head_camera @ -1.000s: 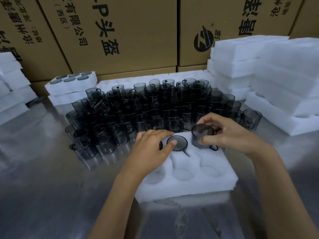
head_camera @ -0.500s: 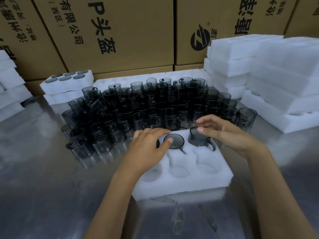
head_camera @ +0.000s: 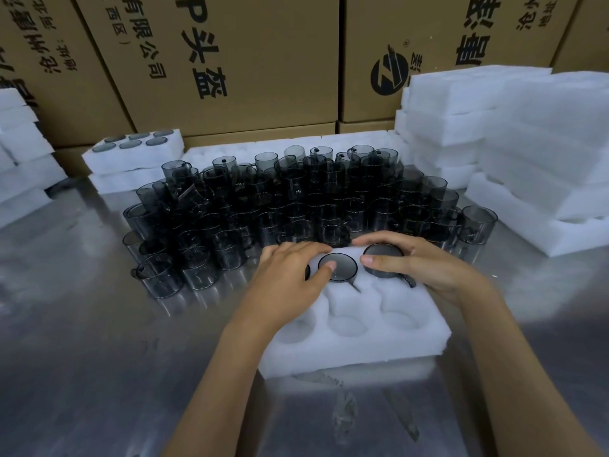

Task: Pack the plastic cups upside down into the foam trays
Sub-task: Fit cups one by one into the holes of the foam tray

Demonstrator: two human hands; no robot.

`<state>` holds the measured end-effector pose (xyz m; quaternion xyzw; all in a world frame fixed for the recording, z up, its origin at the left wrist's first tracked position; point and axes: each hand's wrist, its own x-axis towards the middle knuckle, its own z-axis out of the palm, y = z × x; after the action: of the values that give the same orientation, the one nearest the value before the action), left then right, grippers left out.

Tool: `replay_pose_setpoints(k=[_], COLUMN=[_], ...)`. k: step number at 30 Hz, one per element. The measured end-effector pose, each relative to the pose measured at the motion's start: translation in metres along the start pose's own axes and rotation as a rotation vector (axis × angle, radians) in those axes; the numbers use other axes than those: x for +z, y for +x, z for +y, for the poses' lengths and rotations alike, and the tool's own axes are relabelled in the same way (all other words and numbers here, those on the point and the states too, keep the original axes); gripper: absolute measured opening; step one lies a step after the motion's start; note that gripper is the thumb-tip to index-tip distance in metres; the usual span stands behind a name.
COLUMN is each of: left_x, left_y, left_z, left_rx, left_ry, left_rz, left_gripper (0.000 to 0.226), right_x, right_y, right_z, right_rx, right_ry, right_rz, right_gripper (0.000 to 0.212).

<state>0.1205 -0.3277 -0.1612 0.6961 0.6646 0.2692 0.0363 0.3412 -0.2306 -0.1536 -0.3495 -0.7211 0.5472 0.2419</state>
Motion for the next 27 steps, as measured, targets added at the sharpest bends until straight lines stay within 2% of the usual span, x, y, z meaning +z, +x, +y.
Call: replay_pose_setpoints(k=[3,7,10,19,24,27], left_x=[0.0,0.0,-0.001,-0.001,-0.002,-0.002], left_y=[0.0,0.0,0.0,-0.001,0.0,0.0], left_z=[0.001,0.001,0.002,0.003,0.003,0.003], left_rx=[-0.006,-0.004,-0.003,-0.006,-0.009,-0.01], left_ry=[0.005,0.017,0.017,0.011,0.019,0.025], left_rz=[-0.003,-0.005,-0.011,-0.011,-0.011,-0.022], left_gripper=[0.035,0.034,0.035,0.035,0.035,0.035], right_x=[0.001,0.002,-0.002,-0.005,-0.007,-0.005], right_y=[0.0,0.002,0.0,0.0,-0.002,-0.006], right_z=[0.002,0.009,0.014,0.019,0.019,0.016], right_rx=[-0.009,-0.083,-0.067,0.109,0.101,0.027], right_ry=[0.015,0.13,0.212,0.132,0.21,0.152], right_rz=[0.016,0.05,0.011,-0.026,-0.043,-0.037], right_gripper=[0.047,0.034,0.036,0.052,0.045,0.042])
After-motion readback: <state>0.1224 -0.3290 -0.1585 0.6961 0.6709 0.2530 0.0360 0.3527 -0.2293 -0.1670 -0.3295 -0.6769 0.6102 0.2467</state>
